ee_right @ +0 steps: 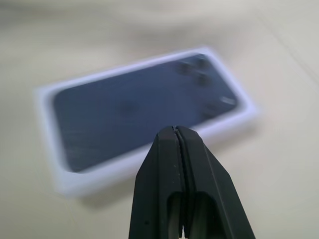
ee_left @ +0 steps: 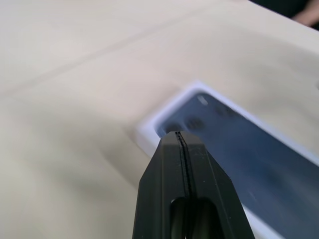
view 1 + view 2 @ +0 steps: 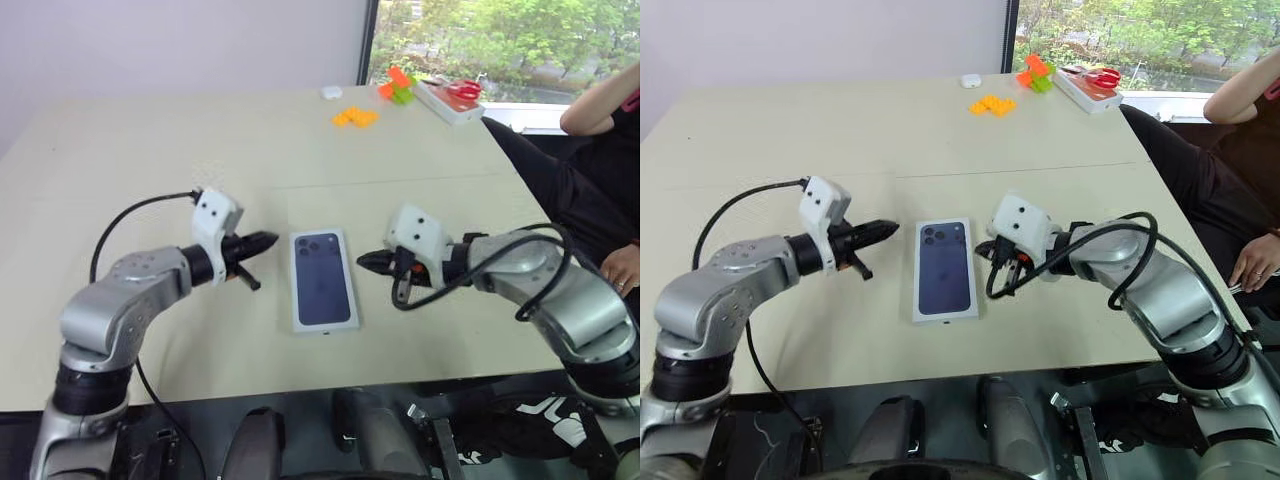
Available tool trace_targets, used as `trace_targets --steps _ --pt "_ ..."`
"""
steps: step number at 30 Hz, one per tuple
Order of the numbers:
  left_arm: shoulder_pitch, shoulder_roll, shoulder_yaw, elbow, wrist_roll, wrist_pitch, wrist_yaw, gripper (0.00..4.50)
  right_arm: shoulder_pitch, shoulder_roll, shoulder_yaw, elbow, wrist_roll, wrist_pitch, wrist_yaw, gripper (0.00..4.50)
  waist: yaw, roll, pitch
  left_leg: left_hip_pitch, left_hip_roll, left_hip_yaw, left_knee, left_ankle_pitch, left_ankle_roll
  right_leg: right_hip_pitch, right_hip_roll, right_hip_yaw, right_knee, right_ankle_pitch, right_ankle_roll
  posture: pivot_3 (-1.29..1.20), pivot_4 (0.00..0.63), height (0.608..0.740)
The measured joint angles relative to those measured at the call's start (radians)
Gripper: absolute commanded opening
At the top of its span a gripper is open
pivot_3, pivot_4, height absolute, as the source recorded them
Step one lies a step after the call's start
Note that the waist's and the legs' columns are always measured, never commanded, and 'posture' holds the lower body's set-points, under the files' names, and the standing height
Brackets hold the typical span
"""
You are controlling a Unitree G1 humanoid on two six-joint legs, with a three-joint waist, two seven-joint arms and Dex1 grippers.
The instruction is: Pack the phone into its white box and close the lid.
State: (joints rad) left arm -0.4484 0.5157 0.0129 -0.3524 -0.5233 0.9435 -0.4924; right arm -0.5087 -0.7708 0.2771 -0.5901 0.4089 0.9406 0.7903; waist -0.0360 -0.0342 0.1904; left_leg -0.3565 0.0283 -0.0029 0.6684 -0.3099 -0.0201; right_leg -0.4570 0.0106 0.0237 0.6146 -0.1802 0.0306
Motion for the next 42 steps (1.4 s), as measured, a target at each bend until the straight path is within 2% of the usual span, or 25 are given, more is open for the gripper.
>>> trace_targets --steps 5,10,19,24,28,33,42 --pt "-0.070 -0.034 -0.157 0.122 0.104 0.029 0.044 0.00 0.029 0.036 0.070 -0.004 0.000 0.082 -0.036 0.04 -0.007 0.000 0.000 0.000 -0.001 0.000 0.000 0.000 0.000 -0.001 0.000 0.001 0.001 0.000 0.000 0.00 0.150 0.739" --pt "-0.119 -0.064 -0.191 0.155 0.125 0.105 0.061 0.00 0.044 0.050 0.091 -0.013 0.002 0.157 -0.071 0.04 -0.003 0.000 -0.001 0.001 -0.001 0.000 0.000 0.000 0.000 0.001 0.000 0.000 0.001 0.000 0.000 0.00 0.150 0.739" --pt "-0.109 -0.068 -0.221 0.155 0.176 0.087 0.058 0.00 0.064 0.066 0.090 -0.014 0.007 0.196 -0.104 0.04 -0.004 0.001 -0.007 0.006 -0.001 -0.001 -0.001 0.000 0.001 0.012 0.000 0.000 -0.001 -0.004 -0.003 0.00 0.150 0.739" --pt "0.012 -0.073 -0.111 0.142 0.177 -0.074 0.058 0.00 0.062 0.138 -0.005 0.035 0.004 0.128 -0.156 0.04 -0.010 0.001 -0.006 0.004 0.000 -0.001 -0.001 0.000 0.000 0.009 0.001 0.000 0.000 -0.003 -0.001 0.00 0.150 0.739" --pt "0.087 0.004 0.089 0.138 0.196 -0.171 0.101 0.00 0.022 0.147 -0.136 0.162 -0.055 -0.013 -0.215 0.04 -0.006 0.000 -0.006 0.003 0.001 -0.001 -0.001 0.000 0.000 0.005 0.001 0.000 0.000 -0.002 0.000 0.00 0.150 0.739" --pt "0.219 0.065 0.297 0.134 0.207 -0.268 0.119 0.00 0.020 0.162 -0.213 0.362 -0.114 -0.174 -0.251 0.04 -0.005 0.000 -0.006 0.000 0.000 0.002 -0.001 0.000 0.000 -0.001 -0.003 0.001 0.000 0.000 -0.003 0.00 0.150 0.739" --pt "0.489 0.057 0.456 0.093 0.203 -0.385 0.098 0.00 0.036 0.165 -0.352 0.615 -0.080 -0.310 -0.172 0.04 0.000 -0.001 -0.006 0.001 -0.002 0.003 -0.001 0.000 0.000 0.000 -0.005 0.001 0.000 -0.001 -0.001 0.00 0.150 0.739"
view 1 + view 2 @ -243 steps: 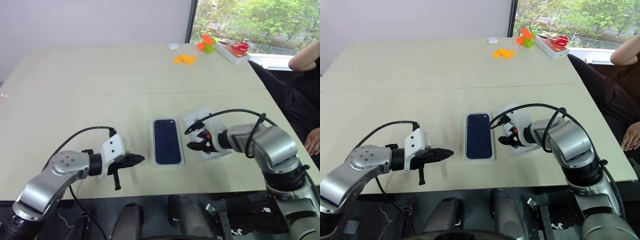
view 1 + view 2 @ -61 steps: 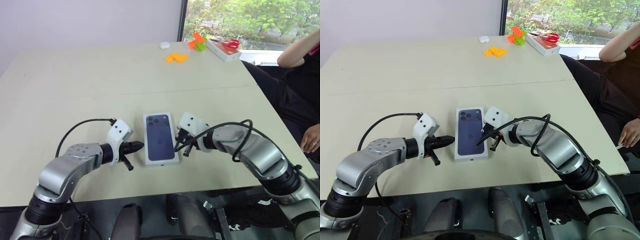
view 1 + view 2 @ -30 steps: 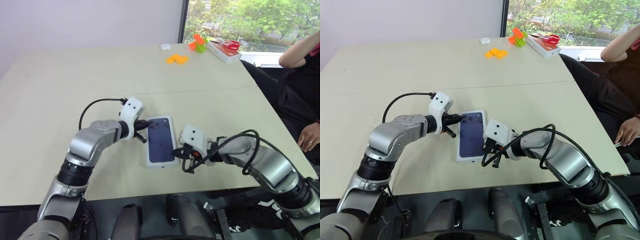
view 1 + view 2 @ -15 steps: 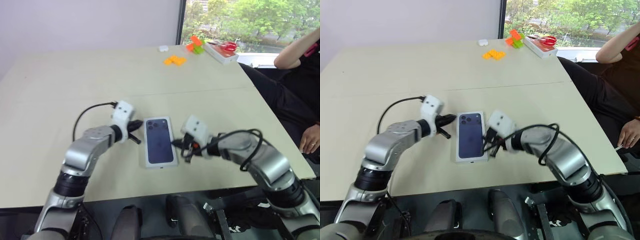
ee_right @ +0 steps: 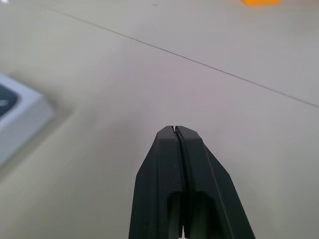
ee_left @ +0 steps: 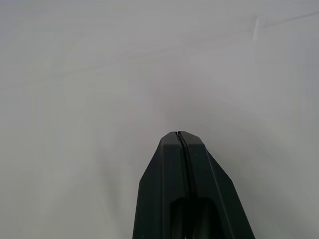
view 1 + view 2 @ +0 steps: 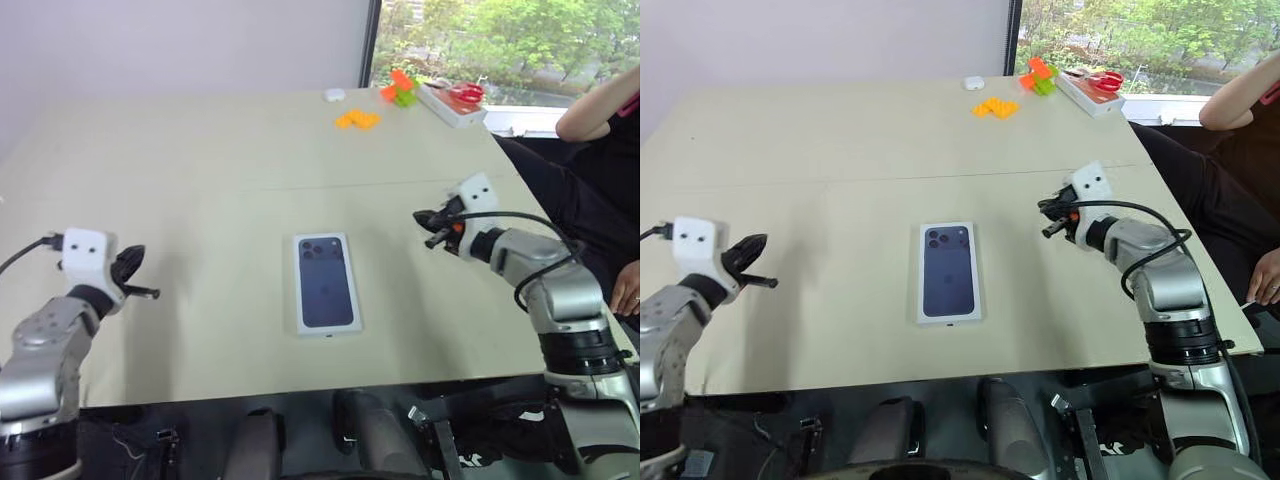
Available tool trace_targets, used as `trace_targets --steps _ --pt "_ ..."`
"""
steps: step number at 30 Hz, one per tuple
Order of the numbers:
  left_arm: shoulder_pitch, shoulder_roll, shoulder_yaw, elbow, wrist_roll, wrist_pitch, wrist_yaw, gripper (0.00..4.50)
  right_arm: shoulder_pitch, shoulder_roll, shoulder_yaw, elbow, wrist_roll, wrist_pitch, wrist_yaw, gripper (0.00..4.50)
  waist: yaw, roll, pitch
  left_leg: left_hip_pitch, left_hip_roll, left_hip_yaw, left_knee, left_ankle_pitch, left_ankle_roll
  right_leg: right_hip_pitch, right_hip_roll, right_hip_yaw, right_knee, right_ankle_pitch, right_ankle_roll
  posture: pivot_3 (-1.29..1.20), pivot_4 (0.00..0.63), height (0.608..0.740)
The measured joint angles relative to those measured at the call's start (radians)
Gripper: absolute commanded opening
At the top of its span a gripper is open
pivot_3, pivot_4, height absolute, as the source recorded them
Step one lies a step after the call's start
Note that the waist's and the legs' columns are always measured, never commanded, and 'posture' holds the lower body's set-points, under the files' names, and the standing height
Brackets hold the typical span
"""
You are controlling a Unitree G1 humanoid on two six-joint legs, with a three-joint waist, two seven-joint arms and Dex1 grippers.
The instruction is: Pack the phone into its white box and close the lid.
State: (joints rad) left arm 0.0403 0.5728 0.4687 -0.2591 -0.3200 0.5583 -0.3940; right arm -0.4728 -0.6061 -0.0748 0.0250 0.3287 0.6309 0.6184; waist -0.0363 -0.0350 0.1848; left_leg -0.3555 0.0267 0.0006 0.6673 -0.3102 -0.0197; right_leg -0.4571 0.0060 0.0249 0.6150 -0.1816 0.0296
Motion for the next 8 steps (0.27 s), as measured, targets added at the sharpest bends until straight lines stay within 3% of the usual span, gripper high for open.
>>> trace_targets --steps 8 --pt "0.009 -0.023 0.021 -0.001 -0.048 0.000 -0.012 0.00 0.058 0.011 0.010 -0.040 0.009 -0.047 0.057 0.04 -0.006 0.000 0.000 0.000 0.001 -0.001 0.000 0.000 0.000 0.000 0.001 0.000 0.001 0.000 0.000 0.00 0.150 0.739"
